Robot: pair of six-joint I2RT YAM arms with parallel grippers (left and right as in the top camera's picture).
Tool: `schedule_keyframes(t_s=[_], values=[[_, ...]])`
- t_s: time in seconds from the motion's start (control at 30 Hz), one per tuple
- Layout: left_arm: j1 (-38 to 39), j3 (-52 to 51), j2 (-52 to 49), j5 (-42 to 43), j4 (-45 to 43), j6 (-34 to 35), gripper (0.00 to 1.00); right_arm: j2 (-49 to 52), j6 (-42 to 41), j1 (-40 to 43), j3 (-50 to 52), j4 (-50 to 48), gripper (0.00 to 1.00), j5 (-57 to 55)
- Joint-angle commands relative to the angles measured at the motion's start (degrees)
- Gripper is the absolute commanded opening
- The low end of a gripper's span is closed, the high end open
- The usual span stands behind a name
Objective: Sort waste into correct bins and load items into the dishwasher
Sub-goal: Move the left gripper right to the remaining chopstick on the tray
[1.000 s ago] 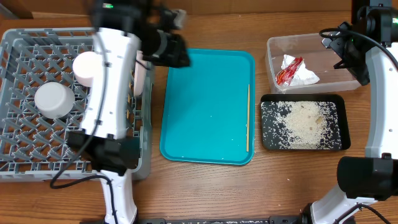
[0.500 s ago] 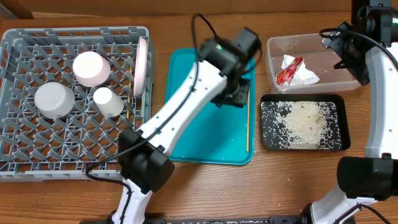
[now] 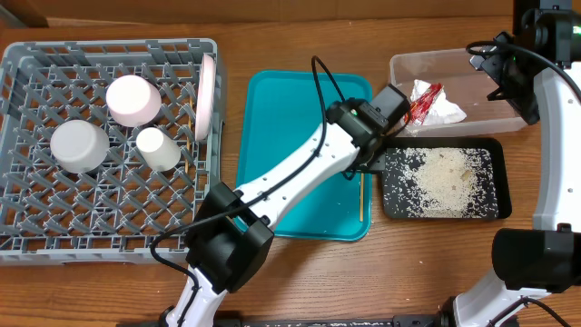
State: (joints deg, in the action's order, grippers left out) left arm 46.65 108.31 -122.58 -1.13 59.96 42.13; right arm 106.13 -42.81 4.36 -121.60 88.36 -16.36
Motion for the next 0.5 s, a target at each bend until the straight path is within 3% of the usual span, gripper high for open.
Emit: schedule_keyframes(t_s=[0.0, 0.47], values=[[0.74, -1.46, 0.55, -8.52, -1.44, 5.33, 0.45, -0.35, 0.22, -0.20, -0.11, -0.22, 1.00, -0.52], [1.97, -1.46, -3.82, -10.95, -8.09, 5.27, 0.44, -0.35, 0.22, -0.20, -0.11, -0.22, 1.00, -0.52]])
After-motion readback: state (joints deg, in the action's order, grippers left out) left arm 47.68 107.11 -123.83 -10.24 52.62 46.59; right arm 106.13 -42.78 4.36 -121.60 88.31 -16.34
